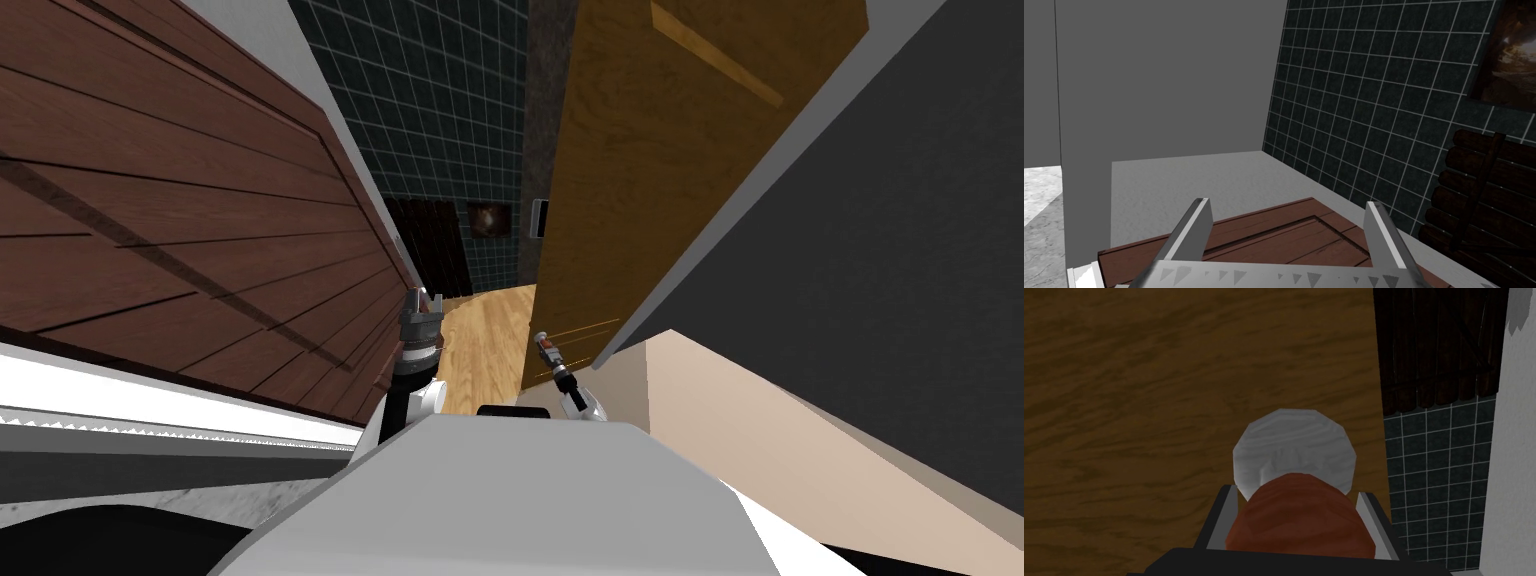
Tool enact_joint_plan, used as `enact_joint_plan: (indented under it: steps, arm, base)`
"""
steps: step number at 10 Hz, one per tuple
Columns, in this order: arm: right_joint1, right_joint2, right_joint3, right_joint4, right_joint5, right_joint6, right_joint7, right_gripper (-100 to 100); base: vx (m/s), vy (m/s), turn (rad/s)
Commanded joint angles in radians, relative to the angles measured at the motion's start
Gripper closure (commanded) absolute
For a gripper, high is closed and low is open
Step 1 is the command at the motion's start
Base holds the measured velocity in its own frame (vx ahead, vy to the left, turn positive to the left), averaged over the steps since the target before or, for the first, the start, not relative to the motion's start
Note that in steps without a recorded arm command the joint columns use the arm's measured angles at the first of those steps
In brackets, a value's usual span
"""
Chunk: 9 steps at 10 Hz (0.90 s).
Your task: Push the door open
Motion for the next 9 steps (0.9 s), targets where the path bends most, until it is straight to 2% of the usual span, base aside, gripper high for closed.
enact_joint_plan:
  steps: [1,3,7,8,9]
  arm:
    - [-0.008,-0.007,0.0,-0.003,-0.014,-0.001,-0.049,100]
    - [-0.009,-0.007,0.005,0.0,-0.022,-0.002,-0.085,100]
    - [-0.016,-0.009,0.023,0.007,-0.052,-0.002,-0.197,100]
    - [-0.016,-0.009,0.023,0.007,-0.052,-0.002,-0.201,100]
    - [-0.018,-0.009,0.03,0.01,-0.063,-0.002,-0.239,100]
  base:
    - [0.038,0.02,-0.015]
    - [0.043,0.02,-0.032]
    - [0.047,0.017,-0.037]
    - [0.032,0.016,-0.014]
    - [0.036,0.014,-0.025]
